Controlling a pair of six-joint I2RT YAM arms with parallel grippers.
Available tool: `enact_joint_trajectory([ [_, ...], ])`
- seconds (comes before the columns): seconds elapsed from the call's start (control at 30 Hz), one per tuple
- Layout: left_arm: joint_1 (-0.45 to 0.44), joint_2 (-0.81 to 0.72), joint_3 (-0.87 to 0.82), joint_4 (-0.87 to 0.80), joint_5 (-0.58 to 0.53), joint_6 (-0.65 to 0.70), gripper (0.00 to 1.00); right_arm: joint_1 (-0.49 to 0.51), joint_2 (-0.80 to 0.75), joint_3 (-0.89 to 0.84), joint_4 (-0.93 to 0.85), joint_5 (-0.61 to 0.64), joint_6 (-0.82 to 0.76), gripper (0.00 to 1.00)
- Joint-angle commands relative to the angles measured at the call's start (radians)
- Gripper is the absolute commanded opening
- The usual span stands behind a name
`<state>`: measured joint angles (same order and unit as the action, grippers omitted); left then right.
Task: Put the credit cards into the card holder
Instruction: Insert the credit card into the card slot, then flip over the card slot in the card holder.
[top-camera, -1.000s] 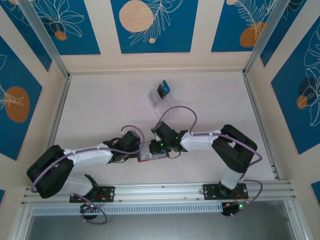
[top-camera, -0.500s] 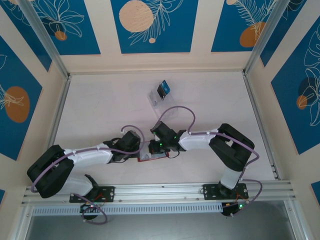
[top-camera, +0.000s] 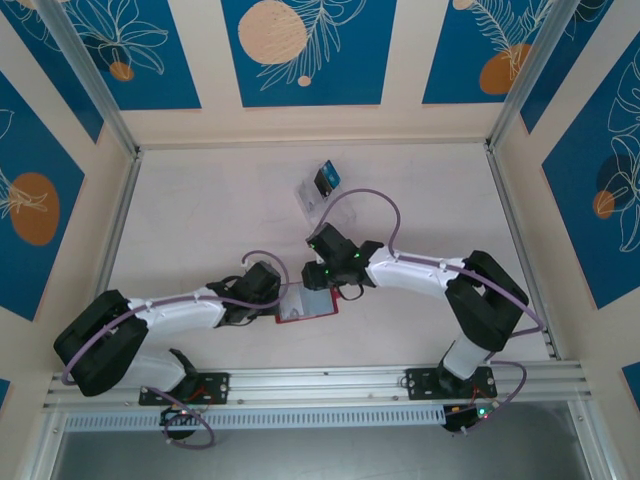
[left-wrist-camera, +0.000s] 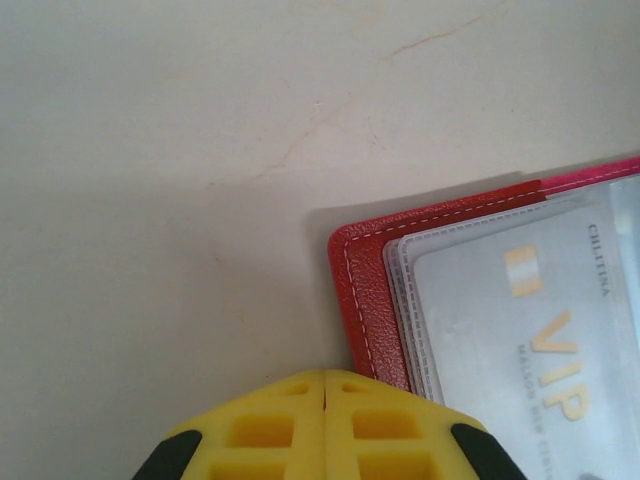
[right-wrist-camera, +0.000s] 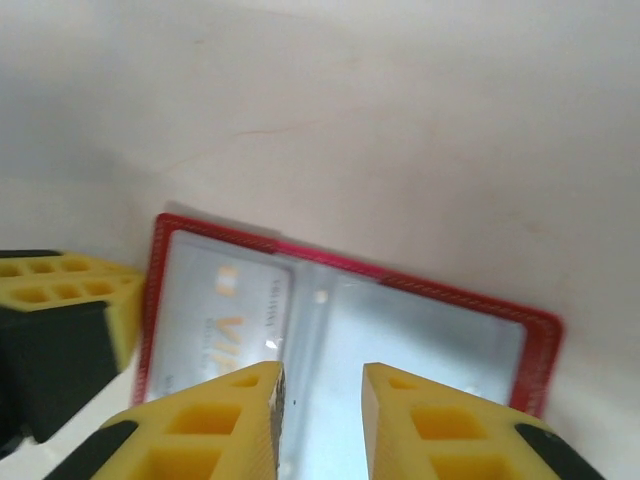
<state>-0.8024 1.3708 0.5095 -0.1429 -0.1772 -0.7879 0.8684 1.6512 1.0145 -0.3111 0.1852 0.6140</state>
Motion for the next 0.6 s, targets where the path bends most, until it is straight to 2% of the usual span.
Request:
enact_joint_trajectory([
  [0.0,-0.005,0.105,-0.071,0.092,0.071,-0.022,0.05,-0.005,0.052,0.046,-0.098,0.067,-0.058,0.31],
  [0.43,-0.005,0.098,-0.081,0.101,0.070,-0.021,0.05,0.032,0.178,0.049,-0.121,0.127,-0.036,0.37],
  [0.57,-0.004,0.094,-0.078,0.097,0.067,-0.020,0.05,0.056,0.213,0.041,-0.129,0.142,-0.011,0.36],
])
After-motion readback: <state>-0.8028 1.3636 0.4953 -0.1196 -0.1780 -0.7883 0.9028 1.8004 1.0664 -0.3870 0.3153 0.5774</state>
